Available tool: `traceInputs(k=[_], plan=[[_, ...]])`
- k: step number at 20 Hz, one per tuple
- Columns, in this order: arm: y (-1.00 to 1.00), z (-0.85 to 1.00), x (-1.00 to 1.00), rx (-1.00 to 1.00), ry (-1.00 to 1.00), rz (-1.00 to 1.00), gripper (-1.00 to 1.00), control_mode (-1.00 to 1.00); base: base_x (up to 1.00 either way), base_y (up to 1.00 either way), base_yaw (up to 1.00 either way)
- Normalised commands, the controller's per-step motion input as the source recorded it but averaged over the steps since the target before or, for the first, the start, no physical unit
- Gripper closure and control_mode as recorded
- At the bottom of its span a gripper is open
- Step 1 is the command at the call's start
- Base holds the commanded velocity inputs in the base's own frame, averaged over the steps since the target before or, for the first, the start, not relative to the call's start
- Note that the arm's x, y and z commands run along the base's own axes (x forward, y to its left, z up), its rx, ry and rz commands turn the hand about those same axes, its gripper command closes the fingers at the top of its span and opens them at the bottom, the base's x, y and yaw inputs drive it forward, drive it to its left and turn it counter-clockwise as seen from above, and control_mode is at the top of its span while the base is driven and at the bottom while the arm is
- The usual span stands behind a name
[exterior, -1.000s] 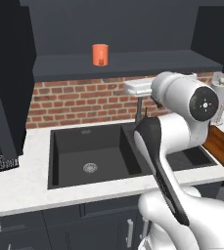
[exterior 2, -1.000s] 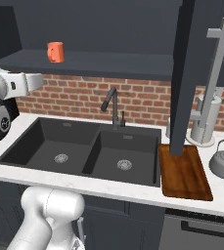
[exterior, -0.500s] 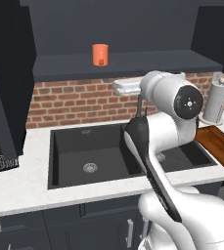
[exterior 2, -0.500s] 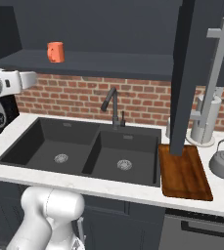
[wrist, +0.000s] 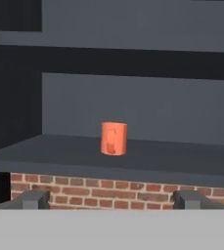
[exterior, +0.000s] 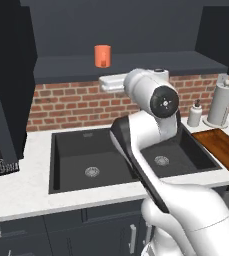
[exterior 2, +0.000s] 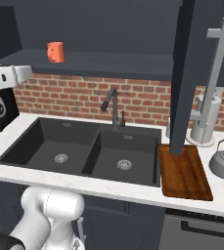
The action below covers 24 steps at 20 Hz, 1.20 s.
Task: Pick the kettle from the counter and place it on the tray. Then pick the mug from the cabinet and place it on the tray. Then close the cabinet doors.
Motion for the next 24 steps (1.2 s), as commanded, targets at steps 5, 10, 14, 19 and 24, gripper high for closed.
traceInputs(k=[5, 10, 14, 19, 24], plan=[[0.00, 0.03, 0.38, 0.00, 0.00, -0.08, -1.00, -1.00, 0.00, 0.00, 0.00], [0.07, 0.00, 0.46, 0.00, 0.01, -0.15, -1.00, -1.00, 0.00, 0.00, 0.00], [0.11, 0.00, 0.51, 0.00, 0.04, -0.12, -1.00, -1.00, 0.00, 0.00, 0.00], [0.22, 0.00, 0.48, 0.00, 0.00, -0.04, -1.00, -1.00, 0.00, 0.00, 0.00], [0.07, 0.00, 0.42, 0.01, 0.02, 0.00, -1.00, -1.00, 0.00, 0.00, 0.00]])
